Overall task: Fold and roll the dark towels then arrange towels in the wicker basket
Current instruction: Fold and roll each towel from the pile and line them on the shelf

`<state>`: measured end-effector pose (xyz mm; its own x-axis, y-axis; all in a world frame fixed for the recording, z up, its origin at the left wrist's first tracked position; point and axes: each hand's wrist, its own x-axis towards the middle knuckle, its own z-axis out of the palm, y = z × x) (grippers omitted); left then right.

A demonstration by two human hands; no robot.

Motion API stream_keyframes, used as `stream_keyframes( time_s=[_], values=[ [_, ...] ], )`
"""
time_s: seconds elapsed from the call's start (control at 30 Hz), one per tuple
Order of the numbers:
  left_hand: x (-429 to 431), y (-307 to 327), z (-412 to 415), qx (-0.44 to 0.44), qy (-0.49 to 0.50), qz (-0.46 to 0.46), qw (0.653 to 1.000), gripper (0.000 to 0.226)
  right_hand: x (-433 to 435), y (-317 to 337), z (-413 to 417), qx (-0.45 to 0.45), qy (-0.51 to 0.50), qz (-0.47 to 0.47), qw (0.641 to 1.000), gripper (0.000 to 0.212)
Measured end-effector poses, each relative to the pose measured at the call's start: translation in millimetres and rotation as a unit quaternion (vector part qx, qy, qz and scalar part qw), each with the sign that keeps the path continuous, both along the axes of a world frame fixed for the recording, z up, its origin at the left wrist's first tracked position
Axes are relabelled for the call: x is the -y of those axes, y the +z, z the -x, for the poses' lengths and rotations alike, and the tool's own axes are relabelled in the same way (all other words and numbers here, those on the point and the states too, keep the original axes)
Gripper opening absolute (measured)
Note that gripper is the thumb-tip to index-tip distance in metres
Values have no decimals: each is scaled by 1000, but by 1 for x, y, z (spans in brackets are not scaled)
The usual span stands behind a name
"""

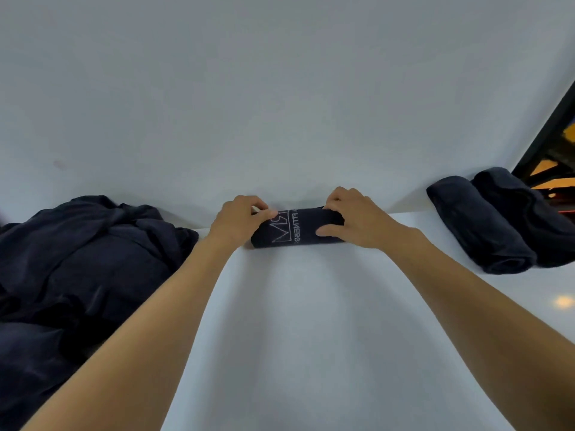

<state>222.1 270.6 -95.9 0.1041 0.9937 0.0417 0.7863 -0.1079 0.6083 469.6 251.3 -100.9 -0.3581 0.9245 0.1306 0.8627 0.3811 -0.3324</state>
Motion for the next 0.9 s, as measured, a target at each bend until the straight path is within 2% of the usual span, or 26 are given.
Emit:
stream_keyframes(
  time_s=[0.03,0.1,0.2,0.27,0.3,0.4,0.5,0.57,0.63,0.73,0.83,0.9],
  values=[
    [1,-1,-2,-31,21,-69,997,23,-5,3,1,-3,-8,29,1000,42],
    [8,-8,-3,-71,-12,-163,984,33,-15,10,0,-14,-19,86,996,40],
    [6,-21,5,-101,-104,-117,982,61,-19,11,-1,-124,-52,153,979,31],
    [0,-22,9,-118,-123,-97,981,66,-17,6,2,-181,-72,148,970,23],
    [-4,-19,9,-112,-131,-97,980,63,-16,4,4,-169,-77,121,975,21],
    [-12,-9,9,-37,-150,-35,987,48,-14,2,2,8,-52,-21,998,35],
    [-21,1,10,40,-146,98,984,29,-6,6,2,161,-7,-107,981,60],
    [-25,4,6,89,-137,159,974,28,-4,3,7,221,-5,-116,968,61],
    [-24,4,1,146,-111,173,968,34,-3,5,10,232,-34,-118,965,51],
    [-15,-1,-12,197,-46,150,968,44,3,12,6,196,-79,-77,974,39],
    [0,-9,-40,231,29,53,971,52,15,17,-1,50,-137,55,988,38],
    [15,-13,-62,312,63,26,948,51,23,17,-10,-51,-186,132,972,39]
  ],
)
